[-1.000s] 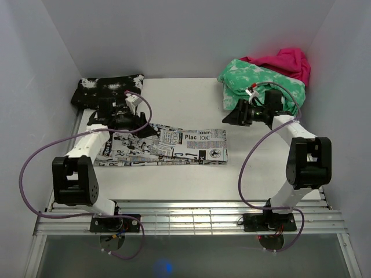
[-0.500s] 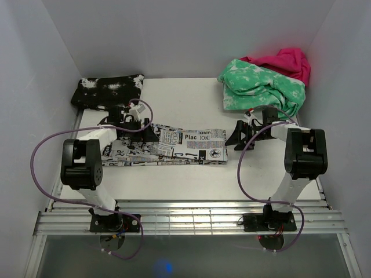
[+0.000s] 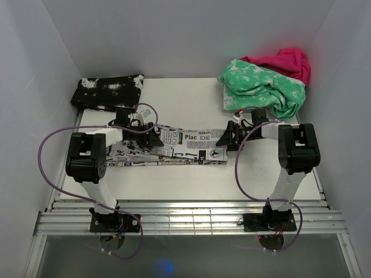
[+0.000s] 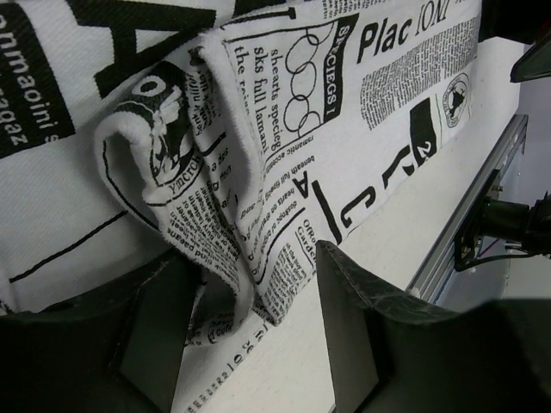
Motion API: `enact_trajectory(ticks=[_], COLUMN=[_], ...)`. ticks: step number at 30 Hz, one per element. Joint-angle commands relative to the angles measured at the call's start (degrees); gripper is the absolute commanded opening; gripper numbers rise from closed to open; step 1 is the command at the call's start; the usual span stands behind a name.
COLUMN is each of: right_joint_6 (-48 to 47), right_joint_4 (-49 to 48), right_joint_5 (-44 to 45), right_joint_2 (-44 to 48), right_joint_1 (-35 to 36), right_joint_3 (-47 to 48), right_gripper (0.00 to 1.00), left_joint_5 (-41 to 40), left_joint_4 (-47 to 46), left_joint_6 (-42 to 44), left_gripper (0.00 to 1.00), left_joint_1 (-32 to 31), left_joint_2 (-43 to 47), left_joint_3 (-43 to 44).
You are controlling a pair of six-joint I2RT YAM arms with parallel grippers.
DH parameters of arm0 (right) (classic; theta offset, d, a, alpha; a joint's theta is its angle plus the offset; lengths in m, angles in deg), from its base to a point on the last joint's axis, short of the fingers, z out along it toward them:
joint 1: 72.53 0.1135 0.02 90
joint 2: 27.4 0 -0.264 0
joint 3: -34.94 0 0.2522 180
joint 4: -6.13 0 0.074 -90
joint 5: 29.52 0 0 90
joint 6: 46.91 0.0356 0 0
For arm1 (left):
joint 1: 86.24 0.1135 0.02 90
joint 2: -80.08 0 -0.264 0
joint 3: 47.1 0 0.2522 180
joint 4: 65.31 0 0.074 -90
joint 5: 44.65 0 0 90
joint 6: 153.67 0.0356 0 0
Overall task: Fold and stack the trousers
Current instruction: Fold the trousers
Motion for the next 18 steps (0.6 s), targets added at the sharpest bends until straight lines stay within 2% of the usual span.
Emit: enact_trajectory(ticks=[1, 6, 7, 11, 14, 16, 17, 18], right_joint_6=[0.41, 0.41, 0.41, -0.03, 0.14, 0.58, 0.76, 0.76], right_joint_4=[-1.67, -1.23, -1.32, -1.67, -2.46, -2.99, -3.95, -4.31], right_joint_5=[-0.36, -1.77, -1.86, -2.73, -3.09, -3.00, -3.00, -2.91], right_joint_2=[-2.58, -3.73, -3.81, -3.99, -4.60, -4.87, -4.87, -5.13], right_joint_1=[0.72, 0.81, 0.81, 0.63, 0.28, 0.01, 0.01, -0.07], right_joint_3=[0.28, 1.07, 1.07, 0.89, 0.80, 0.63, 0.45, 0.37], right_gripper=[0.92, 0.91, 0.92, 0.91, 0.85, 0.79, 0.71, 0.63], left_joint_5=[4.72, 10.08, 11.22, 15.79, 18.08, 15.91, 15.02, 13.62], left_joint_4=[-2.57, -5.56, -6.26, -10.99, -13.82, -12.78, -11.03, -10.05], left_joint_6=[-2.61, -7.09, -7.88, -11.92, -16.06, -14.23, -13.26, -12.38], left_gripper=[0.66, 0.48, 0.40, 0.21, 0.12, 0.12, 0.26, 0.35], left_joint_1=[-0.70, -1.40, -1.57, -2.28, -2.19, -2.28, -2.10, -2.02], left_joint_2=[-0.50, -3.14, -4.02, -5.52, -6.57, -6.31, -5.35, -4.65], left_joint_3=[0.04, 0.83, 0.83, -0.39, -2.50, -2.68, -2.86, -3.03])
